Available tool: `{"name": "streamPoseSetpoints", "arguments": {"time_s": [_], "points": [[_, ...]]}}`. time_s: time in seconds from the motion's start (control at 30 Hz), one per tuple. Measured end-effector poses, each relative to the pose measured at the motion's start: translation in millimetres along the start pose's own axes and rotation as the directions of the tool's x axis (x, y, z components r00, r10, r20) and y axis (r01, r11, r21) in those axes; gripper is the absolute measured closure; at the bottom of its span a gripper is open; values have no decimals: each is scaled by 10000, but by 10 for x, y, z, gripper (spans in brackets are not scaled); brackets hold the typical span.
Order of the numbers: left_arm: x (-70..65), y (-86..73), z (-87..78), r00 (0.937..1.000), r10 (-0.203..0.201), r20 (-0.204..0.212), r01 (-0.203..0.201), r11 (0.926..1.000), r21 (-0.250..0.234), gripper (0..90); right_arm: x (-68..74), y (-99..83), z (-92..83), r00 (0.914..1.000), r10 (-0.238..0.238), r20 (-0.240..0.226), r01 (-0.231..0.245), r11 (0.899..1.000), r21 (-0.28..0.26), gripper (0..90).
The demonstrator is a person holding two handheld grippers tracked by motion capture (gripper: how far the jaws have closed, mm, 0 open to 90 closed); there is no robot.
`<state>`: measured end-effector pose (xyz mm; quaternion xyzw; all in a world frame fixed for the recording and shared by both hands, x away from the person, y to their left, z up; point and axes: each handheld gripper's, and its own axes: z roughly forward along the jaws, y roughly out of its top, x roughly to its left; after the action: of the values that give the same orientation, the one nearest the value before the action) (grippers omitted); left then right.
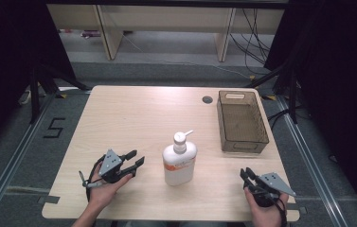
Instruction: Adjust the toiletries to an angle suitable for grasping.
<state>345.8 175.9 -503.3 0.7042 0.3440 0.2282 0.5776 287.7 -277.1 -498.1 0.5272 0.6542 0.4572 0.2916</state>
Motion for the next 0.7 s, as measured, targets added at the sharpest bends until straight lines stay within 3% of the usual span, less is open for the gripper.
{"name": "streamPoseSetpoints", "arguments": {"time_s": [0.07, 0.1, 0.13, 0.17, 0.27, 0.3, 0.33, 0.37, 0.43, 0.5, 0.6, 0.7], "points": [[-35, 26, -41, 9998, 48, 168, -49, 10000, 23, 643, 60, 8, -16, 10000, 23, 24, -23, 9998, 188, 827], [-73, 49, -74, 9991, 124, 406, -124, 9999, 5, 673, 67, 18, 1, 9986, -512, -95, 513, 9986, 85, 850], [-112, 64, -99, 9976, 194, 661, -188, 9998, -104, 699, 111, 28, 4, 9991, -298, -292, 305, 9992, 243, 870], [-184, 89, -145, 9949, 352, 946, -349, 9994, -48, 737, 135, 40, 4, 9975, -595, -372, 601, 9981, 147, 900], [-248, 89, -175, 9916, 384, 1238, -377, 9993, -79, 753, 194, 40, 3, 9969, -258, -746, 267, 9996, 105, 900], [-255, 82, -188, 9913, 443, 1237, -451, 9990, 36, 772, 297, 70, -32, 9948, -207, -1001, 222, 9996, 144, 900], [-253, 65, -187, 9913, 441, 1242, -450, 9990, 41, 772, 297, 70, -32, 9948, -207, -1001, 222, 9996, 144, 900], [-245, 54, -193, 9924, 400, 1162, -419, 9990, 146, 798, 405, 112, -38, 9896, -667, -1277, 651, 9977, -173, 900], [-237, 45, -204, 9928, 274, 1168, -293, 9995, 138, 809, 466, 127, -47, 9887, -495, -1413, 478, 9987, -149, 900], [-256, 69, -225, 9915, 350, 1249, -361, 9993, 65, 829, 576, 183, -39, 9797, -674, -1888, 655, 9977, -162, 900], [-295, 94, -239, 9886, 481, 1423, -496, 9987, 70, 836, 695, 251, -21, 9737, -1014, -2042, 954, 9947, -388, 900], [-283, 52, -221, 9893, 488, 1376, -514, 9986, 151, 833, 856, 315, -10, 9636, -970, -2493, 889, 9951, -435, 900]]}}
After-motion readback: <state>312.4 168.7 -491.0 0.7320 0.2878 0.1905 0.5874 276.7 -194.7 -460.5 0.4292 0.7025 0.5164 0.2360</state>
